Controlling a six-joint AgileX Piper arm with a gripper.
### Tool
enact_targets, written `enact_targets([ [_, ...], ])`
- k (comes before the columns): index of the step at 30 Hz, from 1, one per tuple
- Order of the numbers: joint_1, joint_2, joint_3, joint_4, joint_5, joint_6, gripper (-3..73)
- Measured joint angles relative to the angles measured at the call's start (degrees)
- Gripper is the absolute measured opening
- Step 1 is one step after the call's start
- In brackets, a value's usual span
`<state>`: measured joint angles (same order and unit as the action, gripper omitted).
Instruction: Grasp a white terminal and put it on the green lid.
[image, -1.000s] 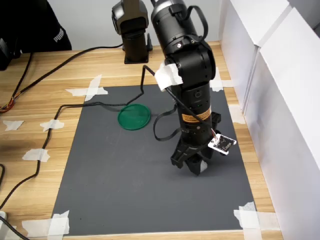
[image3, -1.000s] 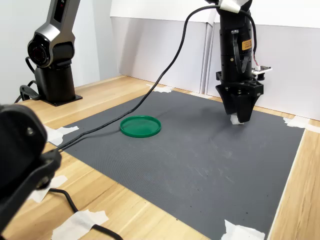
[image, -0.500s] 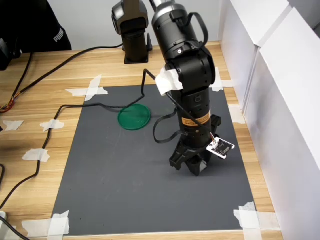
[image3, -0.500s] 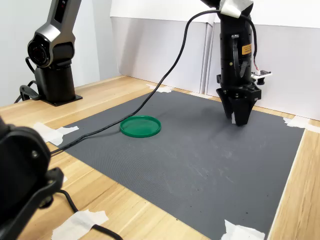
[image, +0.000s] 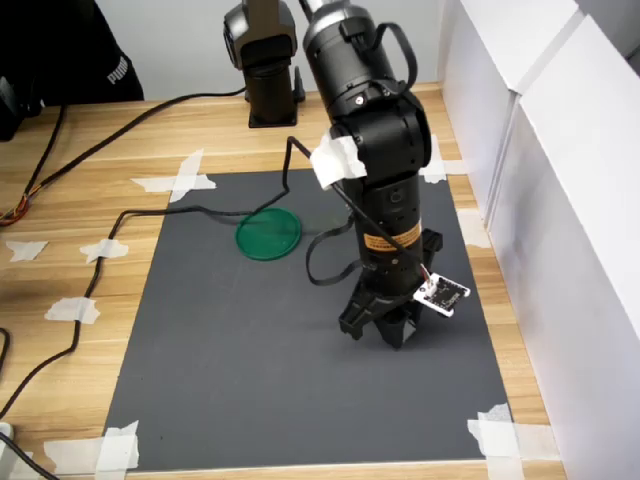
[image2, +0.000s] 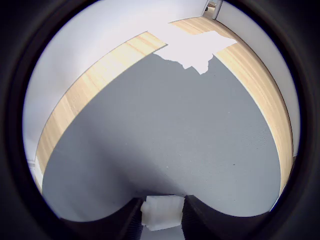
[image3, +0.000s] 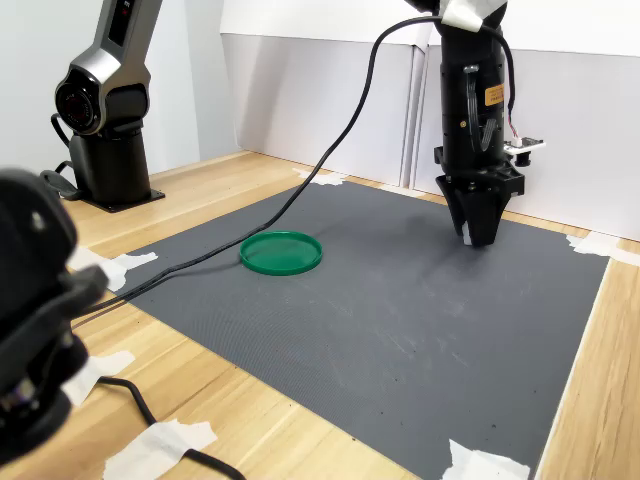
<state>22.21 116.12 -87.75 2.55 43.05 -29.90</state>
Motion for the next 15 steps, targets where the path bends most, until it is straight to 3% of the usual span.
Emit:
enact_targets([
  [15, -1.2, -18.6, 10.5, 0.4, 5.7, -2.2, 29.7],
])
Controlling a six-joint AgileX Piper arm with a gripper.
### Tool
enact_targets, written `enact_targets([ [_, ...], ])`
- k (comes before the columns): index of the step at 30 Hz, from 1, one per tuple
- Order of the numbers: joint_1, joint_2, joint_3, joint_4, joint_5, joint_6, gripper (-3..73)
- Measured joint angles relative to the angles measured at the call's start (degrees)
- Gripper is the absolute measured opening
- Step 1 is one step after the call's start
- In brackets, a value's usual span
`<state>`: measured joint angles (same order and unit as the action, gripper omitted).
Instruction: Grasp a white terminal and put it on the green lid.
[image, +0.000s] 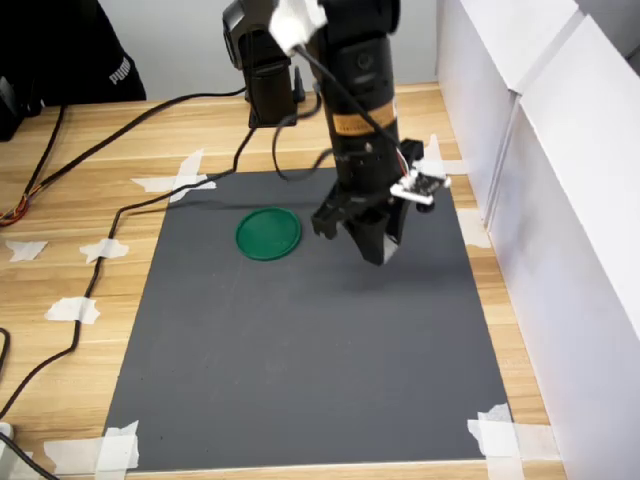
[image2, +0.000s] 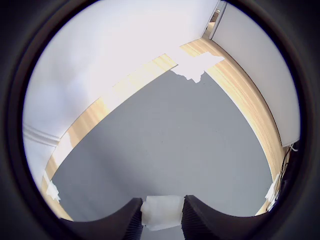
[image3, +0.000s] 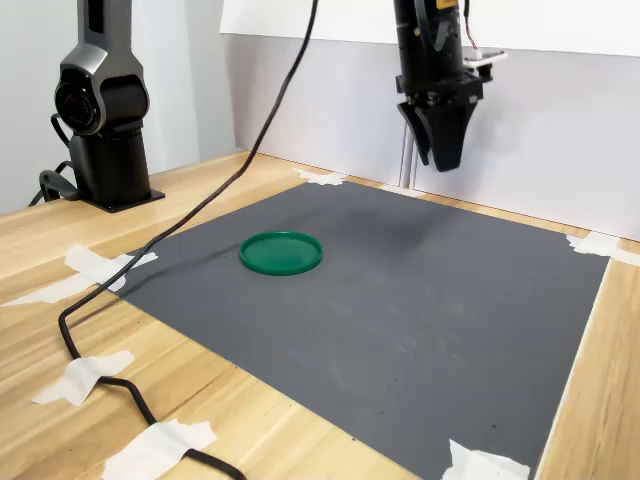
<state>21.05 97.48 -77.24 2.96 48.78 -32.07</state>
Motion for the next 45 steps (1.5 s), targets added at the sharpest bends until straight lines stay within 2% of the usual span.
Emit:
enact_targets([
  [11, -8.4, -11.6, 11.7, 1.0, 1.9, -7.2, 29.7],
  [22, -14.9, -13.4, 20.9, 1.1, 1.1, -13.5, 29.7],
  [29, -15.4, -13.2, 24.6, 0.5, -0.3, -14.5, 29.7],
  [37, -15.7, -10.6, 25.9, -3.0, -1.9, -13.7, 29.7],
  [45, -16.2, -8.5, 25.9, -3.8, -3.5, -11.8, 29.7],
])
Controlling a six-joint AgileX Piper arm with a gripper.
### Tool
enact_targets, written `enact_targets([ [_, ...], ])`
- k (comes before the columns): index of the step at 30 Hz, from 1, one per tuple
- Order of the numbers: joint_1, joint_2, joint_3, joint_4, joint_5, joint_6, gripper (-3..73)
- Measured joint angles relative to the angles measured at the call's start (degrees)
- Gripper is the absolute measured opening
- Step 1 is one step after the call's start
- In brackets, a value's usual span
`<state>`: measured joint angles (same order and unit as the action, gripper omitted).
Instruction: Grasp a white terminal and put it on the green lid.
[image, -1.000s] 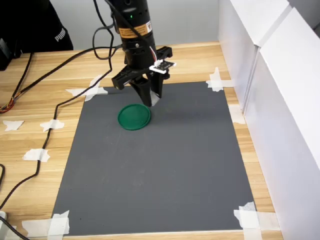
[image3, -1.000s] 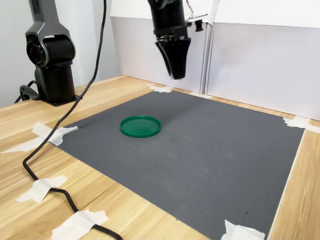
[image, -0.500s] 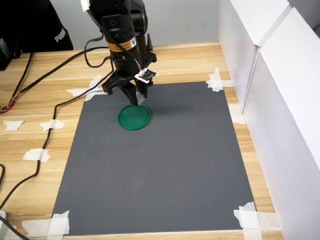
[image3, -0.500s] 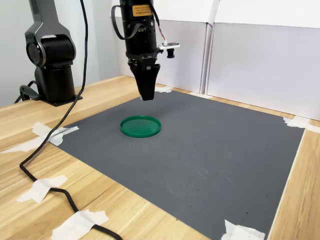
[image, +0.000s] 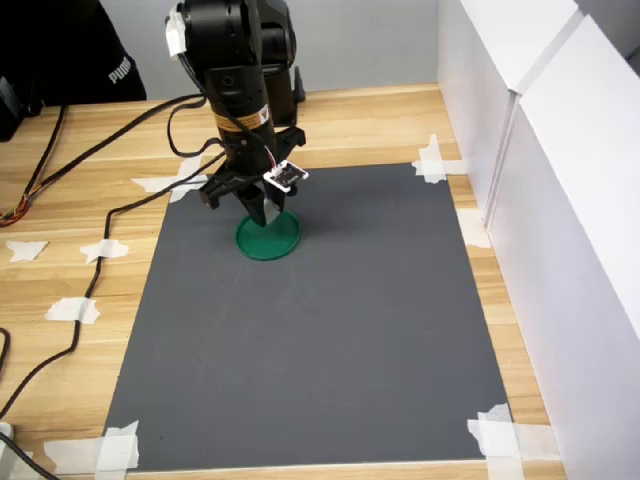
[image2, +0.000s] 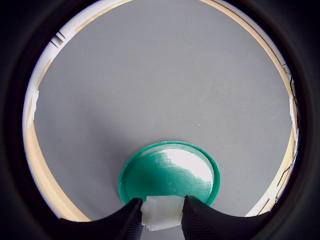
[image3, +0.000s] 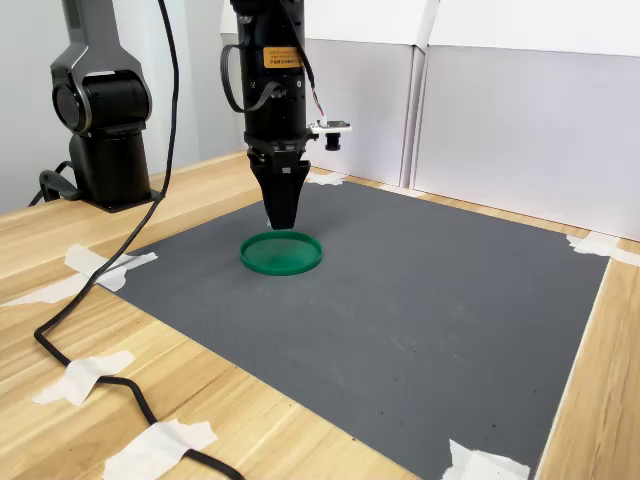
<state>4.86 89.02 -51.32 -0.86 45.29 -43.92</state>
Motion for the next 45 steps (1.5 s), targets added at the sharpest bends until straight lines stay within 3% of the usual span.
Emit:
enact_targets([
  [14, 0.0, 1.5, 0.0, -2.2, -1.3, 0.1, 30.0],
  [23, 0.0, 1.5, 0.0, -2.2, -1.8, 0.0, 48.5],
  [30, 0.0, 0.6, 0.0, -2.1, -0.7, 0.8, 50.9],
  [34, 0.0, -3.5, 0.0, -0.1, -0.8, 1.8, 50.9],
  [39, -0.3, -11.2, 0.0, 1.9, -0.9, 2.4, 44.9],
  [45, -2.1, -20.9, 0.2, 3.1, -0.8, 5.7, 21.4],
])
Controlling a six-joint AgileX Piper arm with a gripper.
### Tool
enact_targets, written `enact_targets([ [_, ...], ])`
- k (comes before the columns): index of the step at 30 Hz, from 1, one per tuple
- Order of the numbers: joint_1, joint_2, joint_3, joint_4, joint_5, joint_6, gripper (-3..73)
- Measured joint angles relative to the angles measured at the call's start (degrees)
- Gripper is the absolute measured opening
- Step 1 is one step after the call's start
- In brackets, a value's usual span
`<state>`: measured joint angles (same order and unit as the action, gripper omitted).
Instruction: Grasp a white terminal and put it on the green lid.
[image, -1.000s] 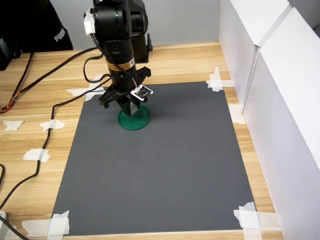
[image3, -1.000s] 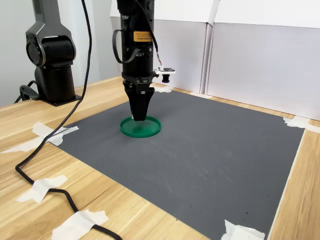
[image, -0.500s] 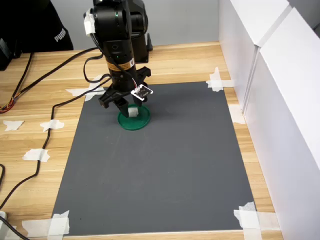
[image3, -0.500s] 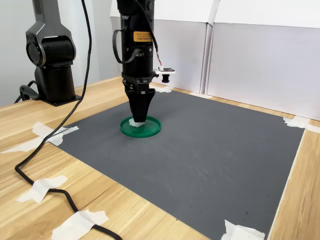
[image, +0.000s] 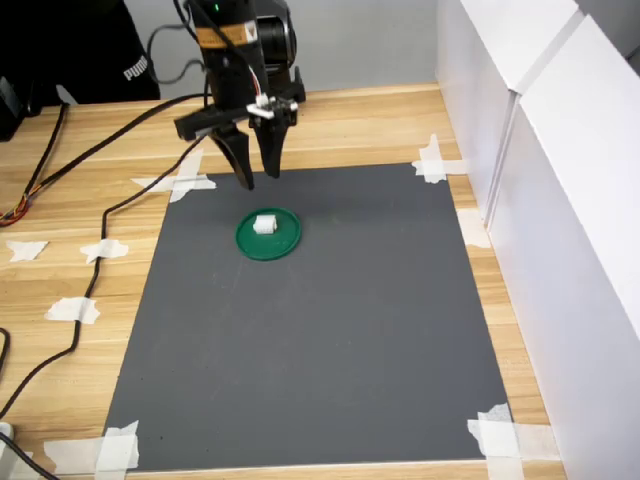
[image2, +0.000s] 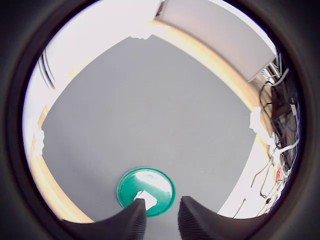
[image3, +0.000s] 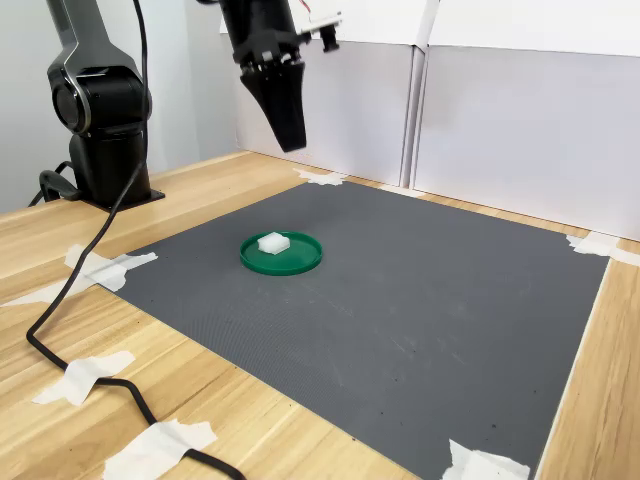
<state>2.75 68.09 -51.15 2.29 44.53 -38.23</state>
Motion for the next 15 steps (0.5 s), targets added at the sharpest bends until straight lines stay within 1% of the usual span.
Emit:
enact_targets([
  [2, -1.5, -3.2, 0.0, 0.8, -0.1, 0.8, 10.2],
  [3, -2.5, -4.7, 0.0, 1.3, -0.2, 1.2, 5.8],
  [5, -4.1, -7.4, 0.1, 2.1, -0.8, 2.2, 1.4],
  [9, -6.7, -12.4, 0.1, 3.0, -3.9, 8.3, -1.1],
  [11, -6.9, -14.3, 0.1, 3.0, -5.5, 12.8, -1.4],
  [15, -6.9, -17.5, 1.4, 3.5, -8.8, 24.3, -1.6],
])
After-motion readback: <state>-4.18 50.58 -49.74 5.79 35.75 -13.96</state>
